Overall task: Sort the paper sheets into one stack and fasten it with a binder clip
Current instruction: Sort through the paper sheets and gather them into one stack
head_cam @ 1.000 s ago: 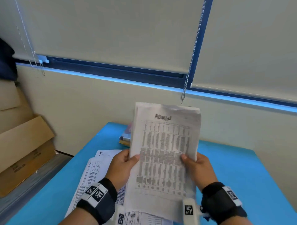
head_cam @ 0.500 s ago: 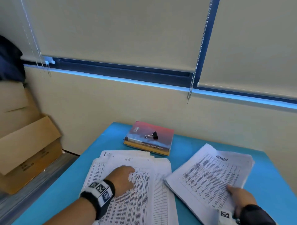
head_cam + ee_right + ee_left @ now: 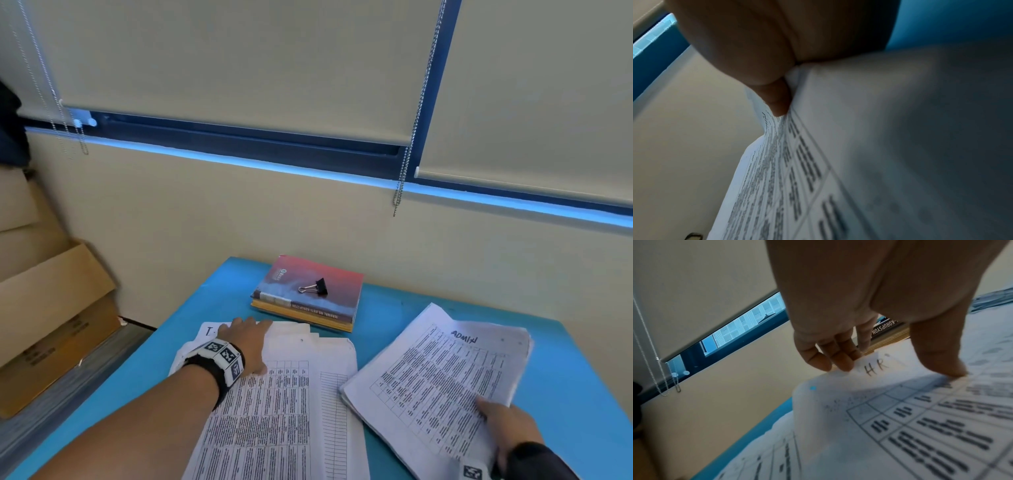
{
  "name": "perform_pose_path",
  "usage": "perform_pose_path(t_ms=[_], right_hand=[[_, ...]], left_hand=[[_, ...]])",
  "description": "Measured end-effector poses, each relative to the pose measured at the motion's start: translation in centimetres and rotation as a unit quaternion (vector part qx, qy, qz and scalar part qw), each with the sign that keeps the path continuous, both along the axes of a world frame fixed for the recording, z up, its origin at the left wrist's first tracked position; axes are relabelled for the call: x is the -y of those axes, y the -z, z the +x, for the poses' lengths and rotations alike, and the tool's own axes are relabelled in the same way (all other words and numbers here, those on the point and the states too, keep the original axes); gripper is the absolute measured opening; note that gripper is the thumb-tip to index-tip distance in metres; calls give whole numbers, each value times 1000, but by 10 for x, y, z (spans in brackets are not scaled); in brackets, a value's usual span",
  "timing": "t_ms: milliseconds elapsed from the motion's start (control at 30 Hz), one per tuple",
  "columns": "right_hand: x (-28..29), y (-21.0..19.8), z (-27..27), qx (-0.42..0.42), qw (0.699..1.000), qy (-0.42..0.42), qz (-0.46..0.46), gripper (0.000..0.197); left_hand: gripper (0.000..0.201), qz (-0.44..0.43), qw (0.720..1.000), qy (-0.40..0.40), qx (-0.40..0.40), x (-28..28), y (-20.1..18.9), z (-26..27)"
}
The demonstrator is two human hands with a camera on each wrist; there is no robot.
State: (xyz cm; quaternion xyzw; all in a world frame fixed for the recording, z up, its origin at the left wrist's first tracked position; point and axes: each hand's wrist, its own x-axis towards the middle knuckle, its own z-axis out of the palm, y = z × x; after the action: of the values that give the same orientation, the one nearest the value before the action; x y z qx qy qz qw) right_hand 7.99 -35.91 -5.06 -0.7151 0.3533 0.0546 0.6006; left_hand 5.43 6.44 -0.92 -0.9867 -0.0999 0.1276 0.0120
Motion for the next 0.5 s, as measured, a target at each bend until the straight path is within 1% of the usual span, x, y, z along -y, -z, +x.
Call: perform_pose_path(t_ms=[67,200,233,333,400,500], right_hand=[[0,-1,0,4,1000,0,9,19],[0,2,0,12,1000,-2,28,18],[0,2,0,12,999,-2,32,18],[2,4,1,19,999,-3,33,14],[1,2,-1,22,999,-6,28,13],[0,0,-4,18,1000,-13,22,17]], left_hand=[[82,-4,1000,0,30,-1,0,-3],[22,-6,995,24,94,-5,-5,-14],[14,-6,994,31,106,-6,-7,-17],[12,-19,990,44,135,-5,-12,-25],[12,-66,988,40,137,2,-19,-29],[12,-153,983,53,87,17,-27,-31]])
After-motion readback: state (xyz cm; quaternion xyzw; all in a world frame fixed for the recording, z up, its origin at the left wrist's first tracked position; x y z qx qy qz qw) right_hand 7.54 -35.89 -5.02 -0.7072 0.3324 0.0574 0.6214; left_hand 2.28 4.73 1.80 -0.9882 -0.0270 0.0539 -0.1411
